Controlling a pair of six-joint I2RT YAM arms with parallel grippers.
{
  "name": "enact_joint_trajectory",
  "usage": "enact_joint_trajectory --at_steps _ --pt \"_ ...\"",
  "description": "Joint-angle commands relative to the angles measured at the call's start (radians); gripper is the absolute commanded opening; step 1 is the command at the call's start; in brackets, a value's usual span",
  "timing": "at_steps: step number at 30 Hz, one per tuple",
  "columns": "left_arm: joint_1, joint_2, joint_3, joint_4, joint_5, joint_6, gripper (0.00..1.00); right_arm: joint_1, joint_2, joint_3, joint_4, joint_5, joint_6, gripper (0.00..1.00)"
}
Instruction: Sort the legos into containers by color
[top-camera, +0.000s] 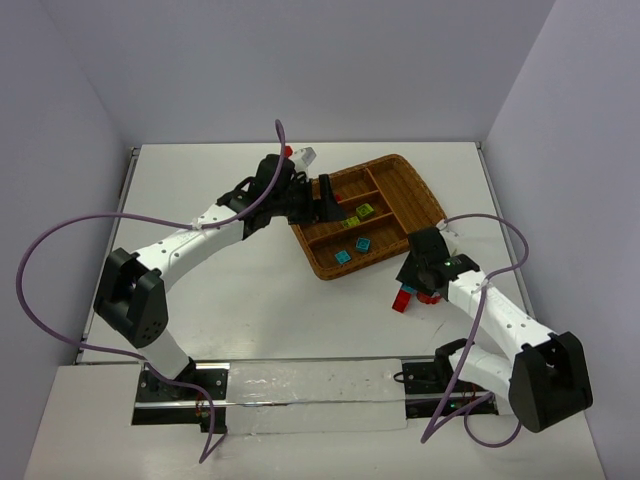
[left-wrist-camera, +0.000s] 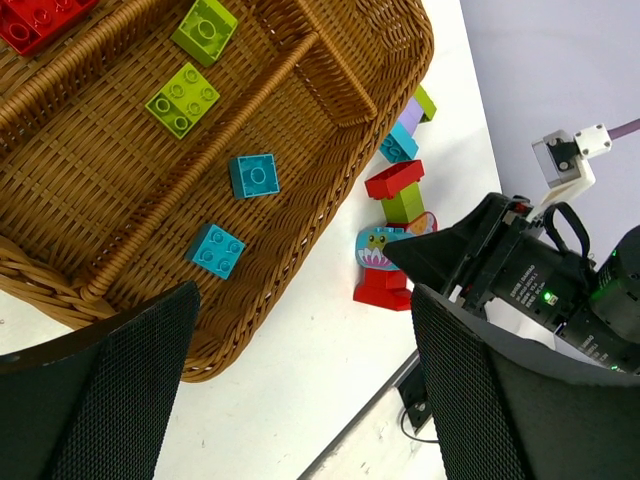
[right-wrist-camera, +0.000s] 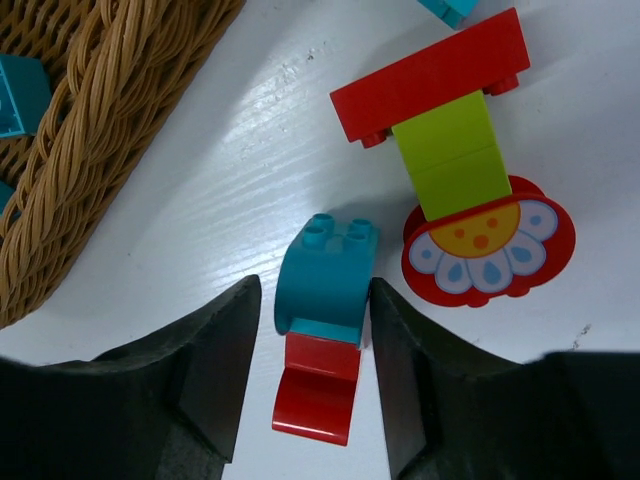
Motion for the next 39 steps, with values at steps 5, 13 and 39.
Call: enact_joint_trajectory --at_steps 5,13,39 --pt "-0.006 -0.016 -0.010 -0.014 -0.016 0.021 0.93 0.016 -0.046 0.025 0.046 0.019 -0.006 0.14" --pt "-0.005 -0.027 -0.027 -0.012 -0.012 0.025 0.91 0.019 -0.123 0.109 0.027 -0.054 -0.061 0.00" --pt "0.130 -0.252 -0.605 1.031 0.695 -0.395 0.94 -0.045 -0.233 0.134 0.723 -0.676 0.037 0.00"
